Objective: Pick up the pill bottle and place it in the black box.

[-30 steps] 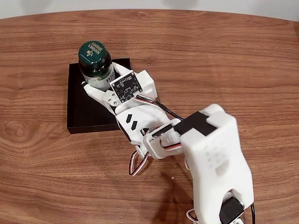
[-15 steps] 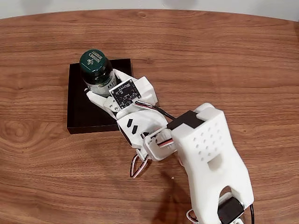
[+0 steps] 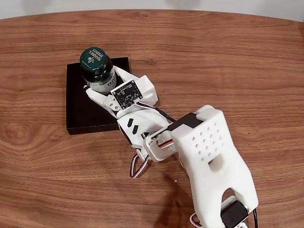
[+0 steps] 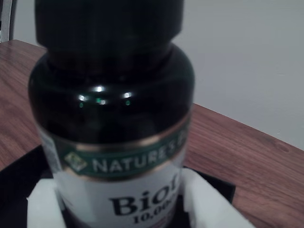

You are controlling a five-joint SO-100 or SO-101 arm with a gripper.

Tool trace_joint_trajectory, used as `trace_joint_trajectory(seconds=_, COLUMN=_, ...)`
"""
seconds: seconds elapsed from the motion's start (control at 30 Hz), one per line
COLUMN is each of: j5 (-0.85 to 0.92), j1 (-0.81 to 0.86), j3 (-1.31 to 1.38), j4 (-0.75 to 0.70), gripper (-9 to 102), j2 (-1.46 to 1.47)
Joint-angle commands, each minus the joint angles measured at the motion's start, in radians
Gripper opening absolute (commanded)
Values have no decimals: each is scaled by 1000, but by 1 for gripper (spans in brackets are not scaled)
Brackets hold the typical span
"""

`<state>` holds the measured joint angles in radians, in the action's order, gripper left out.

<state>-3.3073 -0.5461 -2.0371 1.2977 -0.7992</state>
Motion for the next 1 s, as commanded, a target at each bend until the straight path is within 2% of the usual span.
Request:
trace_joint_trajectory(seconds=0.0, j5=-6, j1=18, j3=44, j4=32, gripper=17, j2=-5)
trace_joint_trajectory(seconds=0.13, j5=-2, j1=20, j3=41, j4=32, gripper=27, j2=-5)
trace_joint_trajectory(seconds=0.27, j5=3, j1=20, j3=32, j4=32, gripper=31, j2=-9)
trace_joint_trajectory(seconds=0.63, j5=3, j1=26, j3=-2, j4=32, gripper=34, j2=-31)
trace_joint_trajectory(seconds=0.97, j5=5, j1=34, j3=-137, j4=-2, gripper=35, j2=-170)
